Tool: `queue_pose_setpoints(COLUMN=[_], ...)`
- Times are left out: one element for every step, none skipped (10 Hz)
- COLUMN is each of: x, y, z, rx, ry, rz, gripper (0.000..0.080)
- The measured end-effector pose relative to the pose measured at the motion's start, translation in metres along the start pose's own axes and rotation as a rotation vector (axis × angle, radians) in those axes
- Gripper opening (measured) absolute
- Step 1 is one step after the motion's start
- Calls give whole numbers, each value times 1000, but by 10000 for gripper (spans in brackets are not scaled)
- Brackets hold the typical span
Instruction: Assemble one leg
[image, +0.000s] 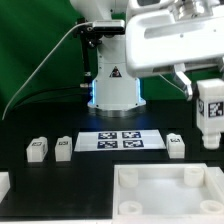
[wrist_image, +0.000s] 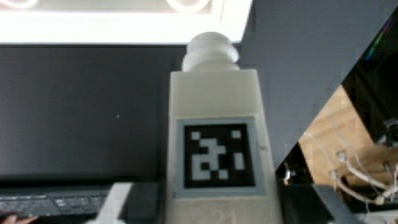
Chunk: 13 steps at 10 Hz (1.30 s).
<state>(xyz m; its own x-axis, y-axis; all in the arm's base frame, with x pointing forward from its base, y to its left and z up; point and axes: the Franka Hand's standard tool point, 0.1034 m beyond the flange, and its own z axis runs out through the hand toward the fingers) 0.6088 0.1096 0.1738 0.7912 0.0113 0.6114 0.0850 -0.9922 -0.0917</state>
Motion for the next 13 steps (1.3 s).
queue_pose_setpoints(x=[8, 4, 0, -5, -13, -19, -23, -27, -30, -34, -38, -40, -43], y=[1, 0, 2, 5, 10, 10, 8, 8, 7, 5, 5, 6, 5], z=[7, 15, 20, 25, 33, 36, 39, 41, 44, 47, 49, 52, 56], rx=[-1, -2, -6, -10, -16, -18, -18, -18, -17, -16, -16, -17, -17], ry=[31, 34, 26, 15, -5, -23, -28, -35, -40, -42, -48, -51, -55], rz=[1, 8, 10, 7, 11, 19, 26, 25, 24, 22, 21, 22, 22], gripper=[292, 292, 292, 292, 292, 292, 292, 292, 292, 292, 292, 292, 292])
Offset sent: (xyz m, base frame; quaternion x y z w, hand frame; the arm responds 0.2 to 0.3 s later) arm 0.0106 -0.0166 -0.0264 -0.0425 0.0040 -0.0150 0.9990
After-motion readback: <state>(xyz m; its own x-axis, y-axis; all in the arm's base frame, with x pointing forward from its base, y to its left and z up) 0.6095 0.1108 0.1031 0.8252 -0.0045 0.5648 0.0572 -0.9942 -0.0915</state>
